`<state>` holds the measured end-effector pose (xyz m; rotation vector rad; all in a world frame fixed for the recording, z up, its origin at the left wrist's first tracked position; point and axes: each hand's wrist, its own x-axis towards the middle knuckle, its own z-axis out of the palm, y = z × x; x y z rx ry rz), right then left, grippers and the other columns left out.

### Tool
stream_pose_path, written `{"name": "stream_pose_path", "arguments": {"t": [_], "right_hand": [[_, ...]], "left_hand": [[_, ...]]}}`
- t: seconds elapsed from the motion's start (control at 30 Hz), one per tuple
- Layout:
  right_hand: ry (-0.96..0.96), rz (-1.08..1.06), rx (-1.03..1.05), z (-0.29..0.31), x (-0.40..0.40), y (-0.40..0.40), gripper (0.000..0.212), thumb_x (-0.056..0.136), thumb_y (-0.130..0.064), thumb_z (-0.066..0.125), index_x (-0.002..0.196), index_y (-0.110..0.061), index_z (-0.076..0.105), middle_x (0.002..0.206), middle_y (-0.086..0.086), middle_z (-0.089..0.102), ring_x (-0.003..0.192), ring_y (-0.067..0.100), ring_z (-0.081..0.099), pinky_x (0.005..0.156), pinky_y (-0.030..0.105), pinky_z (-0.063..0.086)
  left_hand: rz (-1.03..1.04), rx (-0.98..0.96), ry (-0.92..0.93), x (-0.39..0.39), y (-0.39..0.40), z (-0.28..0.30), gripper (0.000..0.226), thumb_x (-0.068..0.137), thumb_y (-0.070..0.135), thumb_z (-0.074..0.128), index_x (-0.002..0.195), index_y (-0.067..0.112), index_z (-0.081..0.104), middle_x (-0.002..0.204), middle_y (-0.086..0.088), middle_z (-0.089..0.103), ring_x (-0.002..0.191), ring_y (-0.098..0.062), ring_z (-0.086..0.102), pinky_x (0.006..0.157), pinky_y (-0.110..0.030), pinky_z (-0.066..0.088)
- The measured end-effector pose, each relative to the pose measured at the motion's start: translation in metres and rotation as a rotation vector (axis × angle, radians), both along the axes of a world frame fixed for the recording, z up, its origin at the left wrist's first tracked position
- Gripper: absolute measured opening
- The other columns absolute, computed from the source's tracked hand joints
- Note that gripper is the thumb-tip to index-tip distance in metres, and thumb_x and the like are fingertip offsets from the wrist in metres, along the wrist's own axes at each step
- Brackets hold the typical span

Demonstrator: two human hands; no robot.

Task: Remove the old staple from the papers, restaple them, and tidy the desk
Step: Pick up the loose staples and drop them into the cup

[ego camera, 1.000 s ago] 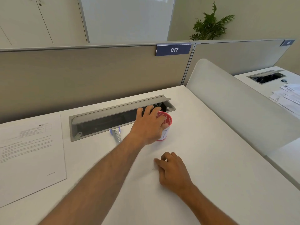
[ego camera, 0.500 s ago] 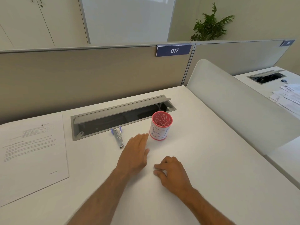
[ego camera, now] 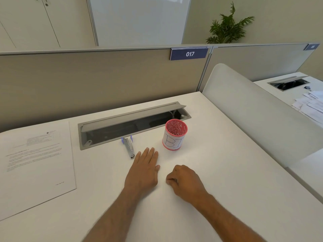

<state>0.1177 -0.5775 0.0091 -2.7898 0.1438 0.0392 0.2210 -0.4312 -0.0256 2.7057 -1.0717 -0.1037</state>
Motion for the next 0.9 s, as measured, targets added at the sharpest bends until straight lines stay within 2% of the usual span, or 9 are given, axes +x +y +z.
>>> {"name": "stream_pose_path", "arguments": {"t": [0.23,0.53,0.63,0.73,0.83,0.9], "right_hand": [[0.048,0.12,-0.071,0.004,0.004,-0.003,0.024,0.095,-0.032,0.046,0.101,-0.021,0.066,0.098,-0.001,0.06,0.095,0.017,0.052,0.078,0.035,0.049],[0.084,0.133,-0.078,0.007,0.006,-0.002,0.02,0.094,-0.03,0.046,0.1,-0.015,0.058,0.1,0.002,0.058,0.092,0.018,0.053,0.077,0.031,0.046],[0.026,0.165,-0.144,-0.001,0.004,-0.001,0.026,0.093,-0.029,0.04,0.098,-0.01,0.057,0.096,0.007,0.058,0.087,0.024,0.053,0.075,0.037,0.047],[-0.051,0.189,-0.187,-0.01,0.004,-0.001,0.035,0.091,-0.031,0.03,0.088,-0.007,0.056,0.084,0.01,0.057,0.074,0.026,0.053,0.066,0.043,0.049],[-0.043,0.179,-0.152,-0.008,0.004,-0.001,0.029,0.095,-0.027,0.034,0.093,-0.007,0.055,0.09,0.009,0.055,0.078,0.024,0.051,0.071,0.038,0.047],[-0.041,0.137,-0.027,0.0,0.004,-0.005,0.021,0.096,-0.025,0.041,0.097,-0.009,0.055,0.093,0.005,0.053,0.08,0.018,0.048,0.074,0.032,0.044]], "left_hand": [[0.002,0.023,-0.005,-0.001,-0.001,0.001,0.075,0.086,0.045,-0.008,0.154,0.018,0.009,0.163,-0.001,0.005,0.15,-0.02,0.001,0.122,-0.039,-0.001],[0.003,0.047,-0.029,-0.001,-0.001,-0.001,0.072,0.088,0.045,-0.004,0.154,0.019,0.008,0.163,-0.001,0.003,0.15,-0.02,-0.001,0.122,-0.042,0.0],[0.005,0.051,-0.024,-0.001,-0.001,-0.001,0.071,0.088,0.045,-0.004,0.154,0.02,0.005,0.163,-0.001,0.0,0.15,-0.019,-0.003,0.122,-0.042,0.0],[0.006,0.053,-0.02,-0.001,-0.001,-0.001,0.071,0.089,0.046,-0.004,0.154,0.02,0.004,0.163,0.0,0.0,0.15,-0.018,-0.003,0.122,-0.042,0.0],[0.009,0.05,-0.028,-0.001,-0.001,-0.002,0.068,0.091,0.045,0.0,0.154,0.019,0.007,0.163,-0.001,0.002,0.15,-0.019,-0.001,0.122,-0.042,0.001],[0.006,0.046,-0.033,-0.001,-0.001,-0.002,0.069,0.091,0.045,0.0,0.154,0.019,0.009,0.163,-0.002,0.004,0.15,-0.019,0.0,0.122,-0.042,0.001]]}}
